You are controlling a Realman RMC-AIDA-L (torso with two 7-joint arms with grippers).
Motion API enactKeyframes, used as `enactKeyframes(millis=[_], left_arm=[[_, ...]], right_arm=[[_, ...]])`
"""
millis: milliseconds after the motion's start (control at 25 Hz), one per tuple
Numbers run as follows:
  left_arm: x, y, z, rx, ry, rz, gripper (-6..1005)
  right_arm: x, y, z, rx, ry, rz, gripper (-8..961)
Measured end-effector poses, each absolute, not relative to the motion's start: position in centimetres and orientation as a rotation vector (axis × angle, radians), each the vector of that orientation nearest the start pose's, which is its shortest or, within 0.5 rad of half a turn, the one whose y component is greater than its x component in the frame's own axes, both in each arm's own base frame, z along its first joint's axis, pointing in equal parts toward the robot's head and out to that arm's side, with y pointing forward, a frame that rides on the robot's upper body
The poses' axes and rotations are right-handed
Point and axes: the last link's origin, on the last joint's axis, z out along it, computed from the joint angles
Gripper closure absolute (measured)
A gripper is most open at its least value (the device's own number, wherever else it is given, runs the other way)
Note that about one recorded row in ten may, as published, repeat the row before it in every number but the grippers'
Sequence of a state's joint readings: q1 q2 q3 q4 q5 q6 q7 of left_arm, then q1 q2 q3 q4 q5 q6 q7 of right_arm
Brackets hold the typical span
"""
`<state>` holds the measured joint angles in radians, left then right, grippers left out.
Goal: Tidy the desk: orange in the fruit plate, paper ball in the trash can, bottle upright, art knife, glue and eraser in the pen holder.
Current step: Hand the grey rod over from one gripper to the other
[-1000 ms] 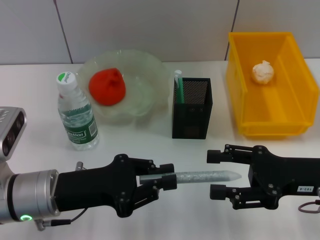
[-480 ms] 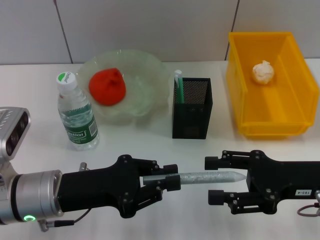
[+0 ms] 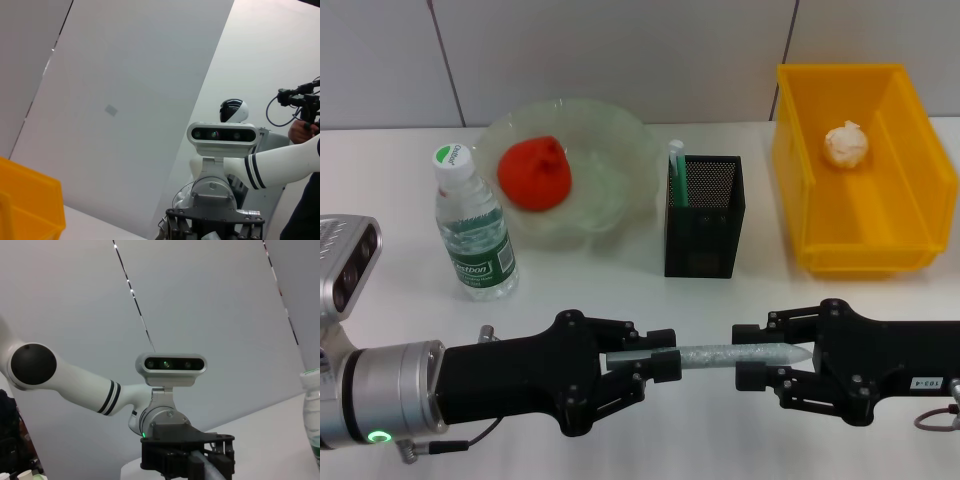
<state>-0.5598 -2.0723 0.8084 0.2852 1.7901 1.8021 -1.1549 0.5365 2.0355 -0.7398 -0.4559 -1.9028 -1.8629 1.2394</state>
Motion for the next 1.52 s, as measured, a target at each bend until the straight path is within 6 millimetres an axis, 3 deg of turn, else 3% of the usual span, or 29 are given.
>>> enactKeyframes(millis=[520,720,1360,1520], left_arm=[[-23.07,27.32,-4.38,-2.874,-0.599,-1.26,816],[-23.03,27.35,-4.37,-2.871,-0.6,-1.264,816],[-23.13,27.44,-4.45,-2.856,-0.629,-1.265,816],[-23.19,27.41,-4.54,-2.845,-0.647,-1.27,704]], right_arm=[[24.3,28.36,-0.61,-2.931,0.517,1.11,597],[24.29,28.44,-0.58,-2.938,0.529,1.102,746],[24.27,28.59,-0.31,-2.933,0.517,1.102,773],[24.27,28.57,-0.34,-2.936,0.516,1.1,777]])
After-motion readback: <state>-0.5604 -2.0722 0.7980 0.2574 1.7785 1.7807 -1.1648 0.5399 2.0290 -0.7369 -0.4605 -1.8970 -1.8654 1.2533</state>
